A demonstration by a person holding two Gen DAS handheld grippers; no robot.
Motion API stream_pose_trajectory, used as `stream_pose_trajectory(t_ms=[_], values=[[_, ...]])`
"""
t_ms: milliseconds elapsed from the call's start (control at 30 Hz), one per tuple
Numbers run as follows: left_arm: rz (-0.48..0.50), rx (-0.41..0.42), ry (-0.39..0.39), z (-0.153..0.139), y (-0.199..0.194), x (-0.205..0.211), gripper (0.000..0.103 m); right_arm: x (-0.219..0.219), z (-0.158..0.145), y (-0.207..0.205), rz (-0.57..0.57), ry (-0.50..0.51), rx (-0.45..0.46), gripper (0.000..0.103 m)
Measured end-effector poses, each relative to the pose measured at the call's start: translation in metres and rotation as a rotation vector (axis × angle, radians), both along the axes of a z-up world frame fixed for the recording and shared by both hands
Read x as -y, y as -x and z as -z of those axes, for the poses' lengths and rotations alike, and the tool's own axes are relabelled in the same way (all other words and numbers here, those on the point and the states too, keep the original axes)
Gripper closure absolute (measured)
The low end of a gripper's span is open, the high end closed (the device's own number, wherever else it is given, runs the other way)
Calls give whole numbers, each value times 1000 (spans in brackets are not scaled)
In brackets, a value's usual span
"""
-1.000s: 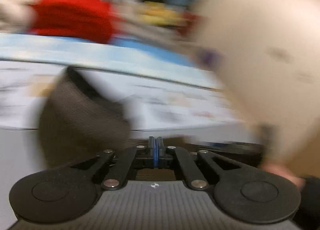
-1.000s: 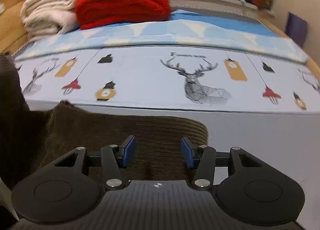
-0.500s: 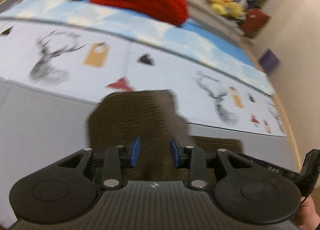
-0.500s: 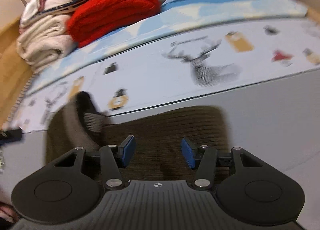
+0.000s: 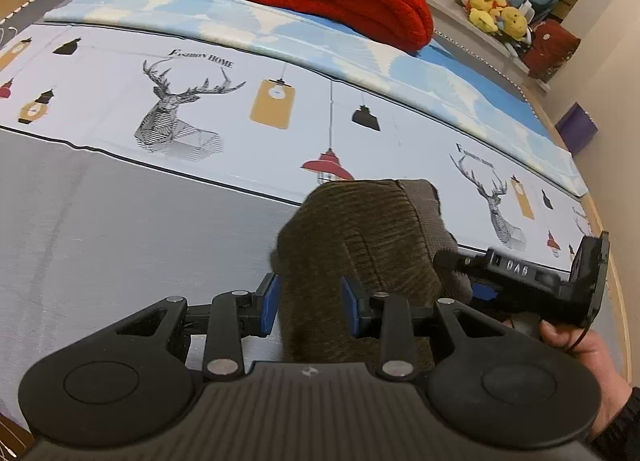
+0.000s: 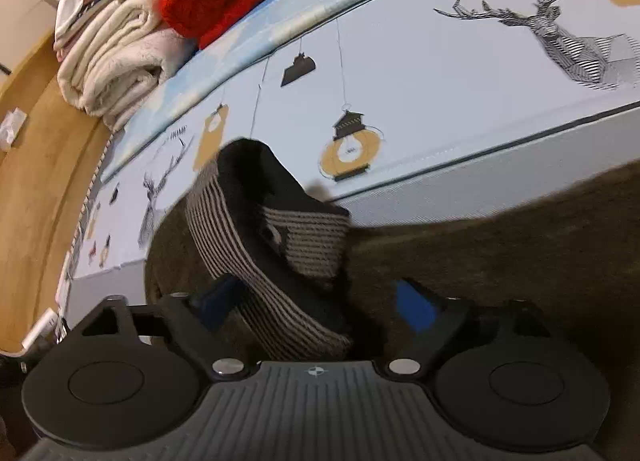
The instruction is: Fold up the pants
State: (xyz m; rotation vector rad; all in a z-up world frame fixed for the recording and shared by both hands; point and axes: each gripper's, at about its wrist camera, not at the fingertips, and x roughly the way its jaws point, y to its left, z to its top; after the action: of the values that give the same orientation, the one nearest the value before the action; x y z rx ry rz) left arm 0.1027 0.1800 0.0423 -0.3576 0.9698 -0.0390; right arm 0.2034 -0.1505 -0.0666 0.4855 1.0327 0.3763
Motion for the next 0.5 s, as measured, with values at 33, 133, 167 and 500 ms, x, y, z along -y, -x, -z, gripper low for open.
stream_pose_trajectory(t_ms=[33,133,167,500], values=[[-1,1,-6,-1,1,-1,66,-3,-1,-1,-3,-5,10,13],[-4,8,-16,-2,2,-5,66,-17,-9,3,-38,13,77,45],[-8,9,-15,-2,3,-7,66,-21,-15,6,-49,38,113,53],[4,26,-20,-8,9,3,66,-4,-109,73,-163,45,387,79]])
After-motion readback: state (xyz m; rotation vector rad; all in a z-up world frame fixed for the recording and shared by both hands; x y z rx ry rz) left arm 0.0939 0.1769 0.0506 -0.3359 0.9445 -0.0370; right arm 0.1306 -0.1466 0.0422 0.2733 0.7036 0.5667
